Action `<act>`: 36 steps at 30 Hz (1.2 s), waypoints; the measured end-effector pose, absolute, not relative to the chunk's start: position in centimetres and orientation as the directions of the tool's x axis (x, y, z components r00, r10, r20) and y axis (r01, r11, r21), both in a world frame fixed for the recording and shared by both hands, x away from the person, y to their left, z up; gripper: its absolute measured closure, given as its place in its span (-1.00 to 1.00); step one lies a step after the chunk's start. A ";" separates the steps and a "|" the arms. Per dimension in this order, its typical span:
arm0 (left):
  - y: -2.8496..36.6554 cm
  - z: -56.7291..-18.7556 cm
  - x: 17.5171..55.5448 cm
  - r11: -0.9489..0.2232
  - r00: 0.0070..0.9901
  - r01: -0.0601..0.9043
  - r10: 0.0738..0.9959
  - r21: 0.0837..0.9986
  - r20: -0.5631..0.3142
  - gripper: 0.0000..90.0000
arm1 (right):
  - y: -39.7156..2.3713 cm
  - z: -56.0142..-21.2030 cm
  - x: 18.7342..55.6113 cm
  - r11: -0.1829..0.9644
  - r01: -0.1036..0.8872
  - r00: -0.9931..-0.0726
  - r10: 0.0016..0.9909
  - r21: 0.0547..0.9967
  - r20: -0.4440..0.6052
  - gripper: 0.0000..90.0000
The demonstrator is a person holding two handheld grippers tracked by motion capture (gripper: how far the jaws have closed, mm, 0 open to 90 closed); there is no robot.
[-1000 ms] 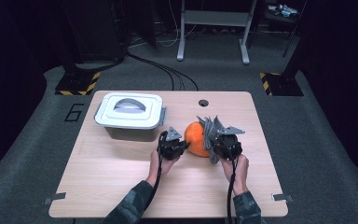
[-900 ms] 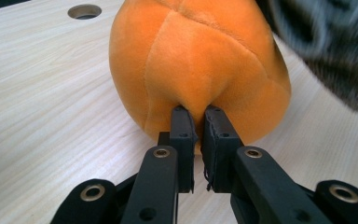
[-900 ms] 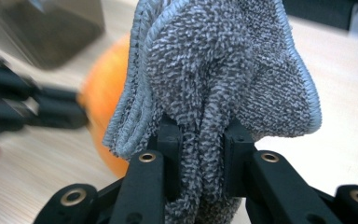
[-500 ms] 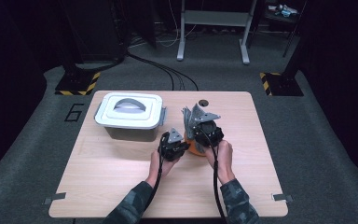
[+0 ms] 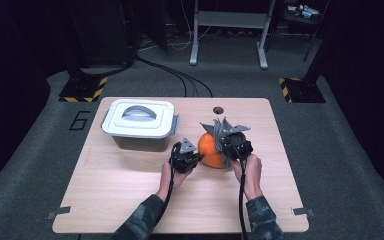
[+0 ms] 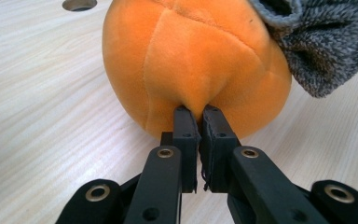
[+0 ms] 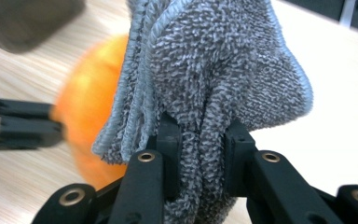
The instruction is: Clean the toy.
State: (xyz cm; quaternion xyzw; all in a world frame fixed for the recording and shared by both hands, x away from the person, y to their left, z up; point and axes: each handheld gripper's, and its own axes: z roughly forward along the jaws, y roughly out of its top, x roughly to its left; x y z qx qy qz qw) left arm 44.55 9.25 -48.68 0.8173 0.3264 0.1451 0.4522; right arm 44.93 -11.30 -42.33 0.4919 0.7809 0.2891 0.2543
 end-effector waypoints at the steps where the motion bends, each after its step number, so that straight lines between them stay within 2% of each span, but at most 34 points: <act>1: 9.3 -48.8 44.5 -0.372 0.743 0.414 0.665 0.831 -0.072 0.89 | -12.0 -43.0 45.1 0.335 0.632 -0.375 0.921 0.699 -0.102 0.62; 11: 10.2 -49.1 43.8 -0.384 0.739 0.428 0.670 0.818 -0.072 0.84 | -12.9 -44.2 44.5 0.292 0.649 -0.382 0.924 0.702 -0.031 0.62; 14: 10.7 -48.5 43.2 -0.368 0.726 0.429 0.684 0.825 -0.073 0.49 | -12.6 -44.4 44.2 0.295 0.637 -0.397 0.917 0.712 -0.025 0.62; 15: 10.8 -48.3 43.0 -0.362 0.723 0.423 0.688 0.831 -0.068 0.49 | -12.6 -44.4 44.2 0.295 0.637 -0.397 0.917 0.712 -0.025 0.62; 16: 10.9 -47.8 42.8 -0.365 0.718 0.403 0.694 0.840 -0.043 0.39 | -12.5 -44.5 44.1 0.287 0.645 -0.396 0.918 0.709 -0.011 0.62; 17: 10.7 -46.7 42.4 -0.367 0.710 0.363 0.704 0.857 0.001 0.16 | -12.0 -44.5 44.0 0.302 0.631 -0.408 0.913 0.714 -0.026 0.62; 20: 10.1 -45.7 42.1 -0.374 0.712 0.326 0.701 0.868 0.034 0.01 | -11.4 -44.5 43.8 0.305 0.630 -0.413 0.910 0.714 -0.024 0.62; 22: 9.1 -44.9 42.3 -0.419 0.725 0.287 0.683 0.862 0.091 0.02 | -11.2 -44.5 43.7 0.308 0.628 -0.414 0.910 0.715 -0.027 0.62; 23: 8.0 -44.8 42.7 -0.486 0.745 0.281 0.654 0.827 0.131 0.07 | -11.0 -44.5 43.6 0.308 0.621 -0.420 0.907 0.720 -0.026 0.62; 24: 8.0 -44.8 42.7 -0.486 0.745 0.281 0.654 0.827 0.131 0.11 | -11.0 -44.5 43.6 0.308 0.621 -0.420 0.907 0.720 -0.026 0.62; 25: 7.2 -45.5 43.3 -0.542 0.752 0.297 0.640 0.786 0.157 0.12 | -11.1 -44.5 43.4 0.311 0.618 -0.422 0.906 0.722 -0.029 0.63; 29: 7.3 -46.2 43.6 -0.535 0.744 0.322 0.653 0.781 0.140 0.16 | -11.8 -44.3 43.3 0.305 0.602 -0.426 0.905 0.738 -0.027 0.64; 33: 8.5 -47.0 44.0 -0.526 0.733 0.349 0.669 0.775 0.124 0.20 | -13.2 -43.7 43.1 0.286 0.591 -0.368 0.928 0.754 -0.064 0.64; 36: 9.7 -47.4 44.3 -0.504 0.730 0.371 0.677 0.780 0.090 0.20 | -15.3 -43.7 43.5 0.248 0.593 -0.340 0.940 0.766 -0.041 0.64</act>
